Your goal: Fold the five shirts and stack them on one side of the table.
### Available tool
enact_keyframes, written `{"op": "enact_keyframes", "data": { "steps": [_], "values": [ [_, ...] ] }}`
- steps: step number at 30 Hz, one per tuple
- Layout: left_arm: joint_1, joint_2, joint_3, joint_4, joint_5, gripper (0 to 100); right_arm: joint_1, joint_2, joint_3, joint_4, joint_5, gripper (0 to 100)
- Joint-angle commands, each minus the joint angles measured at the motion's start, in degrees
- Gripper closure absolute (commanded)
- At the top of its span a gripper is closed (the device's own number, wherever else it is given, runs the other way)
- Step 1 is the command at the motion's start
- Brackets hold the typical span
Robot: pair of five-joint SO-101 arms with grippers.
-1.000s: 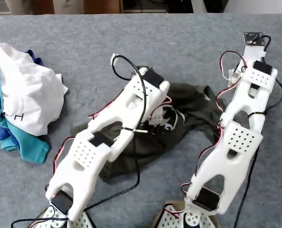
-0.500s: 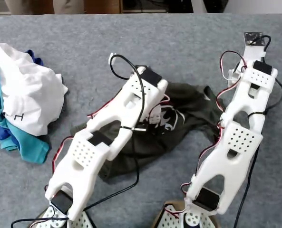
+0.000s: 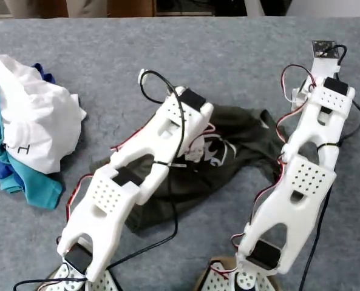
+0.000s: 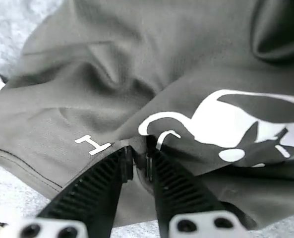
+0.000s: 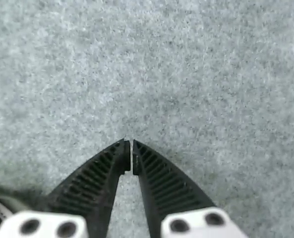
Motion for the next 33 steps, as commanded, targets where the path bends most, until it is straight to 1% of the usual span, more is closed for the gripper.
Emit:
{"op": "enact_keyframes", "data": {
  "steps": [1,6,8,10,15,18,21,23,28,31,33],
  "values": [
    [-0.09,-0.48,-0.62,0.79,0.35,94,0.84,-0.48,-2.95,0.44,-0.62,96.8],
    [-0.09,-0.48,-0.62,0.79,0.35,94,0.92,-0.48,-2.95,0.44,-0.62,96.8],
    [-0.09,-0.92,-0.62,0.79,0.18,97,0.92,-0.48,-2.95,0.44,-0.62,96.8],
    [0.0,-1.1,-0.79,0.7,-2.02,98,0.92,-0.48,-2.95,0.44,-0.62,96.8],
    [-1.05,-2.95,-6.86,0.88,-3.6,98,0.92,-0.48,-3.03,0.44,-0.62,96.8],
    [-1.14,-8.31,-9.85,0.88,-8.18,98,1.1,-0.75,-3.21,0.44,-0.88,96.8],
    [-1.85,-16.31,-10.64,0.88,-14.24,98,1.71,-1.01,-3.3,0.44,-0.97,96.8],
    [-3.6,-22.11,-10.64,0.88,-17.32,98,2.15,-1.63,-3.82,0.79,-0.97,96.8],
    [-10.37,-36.79,-10.64,0.88,-22.15,98,2.68,-6.55,-9.01,7.65,-0.53,96.5],
    [-15.12,-44.0,-10.55,0.88,-21.98,98,2.51,-9.45,-13.49,12.92,-0.88,95.6],
    [-18.11,-47.96,-9.93,0.88,-21.1,98,2.51,-11.21,-17.01,15.38,-0.53,89.6]
  ]
}}
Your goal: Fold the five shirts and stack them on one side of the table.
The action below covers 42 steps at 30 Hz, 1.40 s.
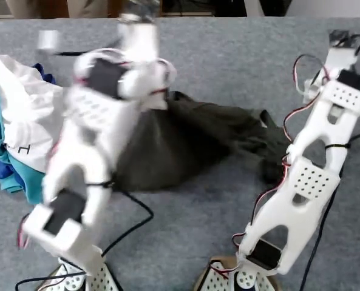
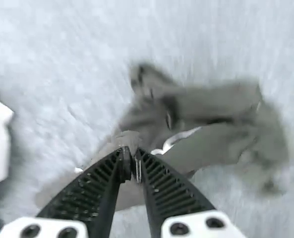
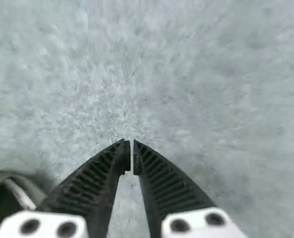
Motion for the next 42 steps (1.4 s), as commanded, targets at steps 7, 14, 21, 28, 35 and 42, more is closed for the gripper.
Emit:
{"op": "enact_keyframes", "data": {
  "steps": [7,14,21,28,35,42],
  "values": [
    [-6.07,-17.8,14.24,0.53,0.09,98,0.31,-9.8,-20.79,19.16,18.37,80.8],
    [-6.95,-24.22,28.57,-2.81,0.0,98,4.0,-13.49,-23.69,25.58,34.81,95.5],
    [-10.37,-31.87,44.57,-11.78,-2.02,98,4.88,-27.3,-1.1,25.49,47.65,94.2],
    [-12.48,-42.07,53.71,-15.56,-3.16,98,4.44,-47.08,25.1,25.32,66.73,94.0],
    [-12.57,-48.31,58.29,-15.56,-6.07,98,-3.3,-66.59,52.79,25.05,68.66,94.1],
    [-16.09,-49.36,63.3,-15.12,-5.98,98,-8.4,-81.63,81.36,19.43,72.53,94.1]
  ]
}}
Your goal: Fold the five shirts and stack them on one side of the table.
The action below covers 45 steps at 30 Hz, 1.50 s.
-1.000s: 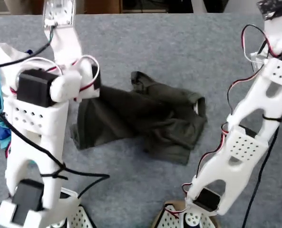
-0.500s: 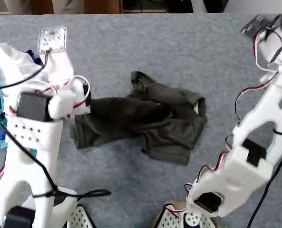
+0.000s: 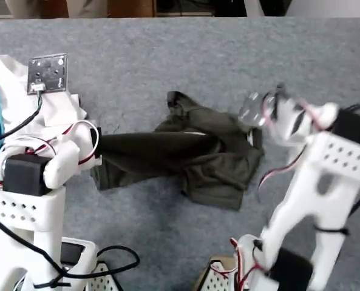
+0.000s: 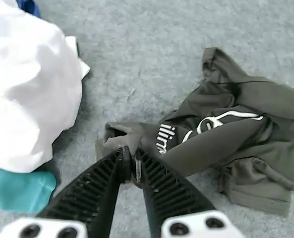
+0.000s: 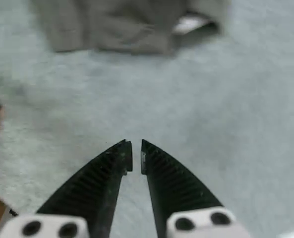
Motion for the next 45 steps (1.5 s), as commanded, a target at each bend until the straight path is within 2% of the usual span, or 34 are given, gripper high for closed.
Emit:
{"op": "enact_keyframes", "data": {
  "steps": [1,8,14,16,21,26,28,30,34,40,45],
  "values": [
    [-2.9,-1.19,2.2,-0.53,-0.26,98,-2.33,-7.25,13.05,-4.13,1.23,94.1],
    [-5.71,-2.42,2.2,0.7,-0.35,98,-0.75,-9.63,26.77,-14.51,1.14,94.2],
    [-8.44,-10.95,3.87,1.32,-0.62,98,-4.88,-10.42,35.74,-16.35,0.26,94.3],
    [-8.7,-14.2,5.45,1.23,-0.62,98,-6.11,-10.51,37.67,-16.97,-4.92,94.2],
    [-8.7,-18.51,9.58,0.97,-2.02,98,-8.84,-10.59,38.2,-18.11,-24.97,94.0],
    [-8.62,-18.33,10.29,0.88,-2.2,98,-15.52,-10.33,38.37,-17.85,-45.36,93.9],
    [-8.62,-18.33,10.29,0.35,-2.2,98,-18.51,-10.33,38.46,-17.85,-51.34,93.8],
    [-8.62,-18.33,10.37,0.09,-2.2,98,-21.49,-10.33,39.08,-17.85,-54.59,91.7],
    [-8.62,-18.51,10.37,0.0,-2.2,98,-22.9,-10.33,39.34,-18.2,-55.38,85.6],
    [-8.62,-18.51,10.37,-0.09,-2.2,98,-22.02,-10.33,39.69,-18.73,-55.65,85.7],
    [-8.62,-18.51,10.37,0.0,-2.29,98,-21.93,-10.24,39.34,-19.25,-60.66,85.3]
  ]
}}
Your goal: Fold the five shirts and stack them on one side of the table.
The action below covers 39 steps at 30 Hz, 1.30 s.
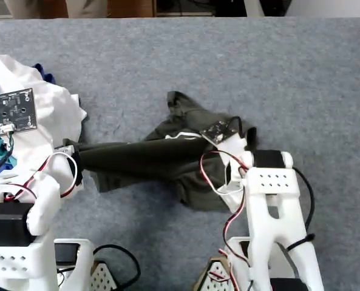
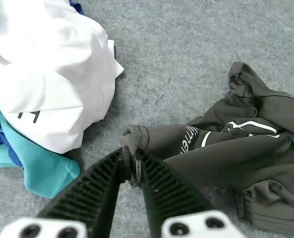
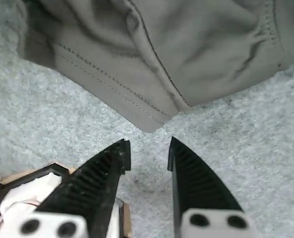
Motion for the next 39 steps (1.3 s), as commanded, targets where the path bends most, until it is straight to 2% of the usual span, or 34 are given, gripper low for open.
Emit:
{"op": "enact_keyframes", "data": {
  "steps": [1,8,14,26,30,39],
  "values": [
    [-0.53,-0.66,-0.18,-1.05,-0.62,98,0.04,-0.92,-0.22,-1.14,-2.2,85.3],
    [-0.53,-0.57,-0.26,-1.23,-0.62,98,0.4,8.4,-2.86,-0.88,-2.2,85.3],
    [-0.53,-0.57,-0.44,-1.23,-0.62,98,6.02,18.42,-6.2,-1.23,-1.58,85.3],
    [-0.53,-0.57,-0.26,-1.76,-0.62,98,7.16,20.0,-3.74,-7.21,-3.6,85.1],
    [-0.53,-0.57,-0.26,-2.11,-0.62,98,4.7,20.0,-3.56,-7.82,-4.57,79.8],
    [-0.53,-0.57,-0.26,-2.55,-0.62,98,-0.66,20.0,-3.38,-9.32,-6.15,79.5]
  ]
}}
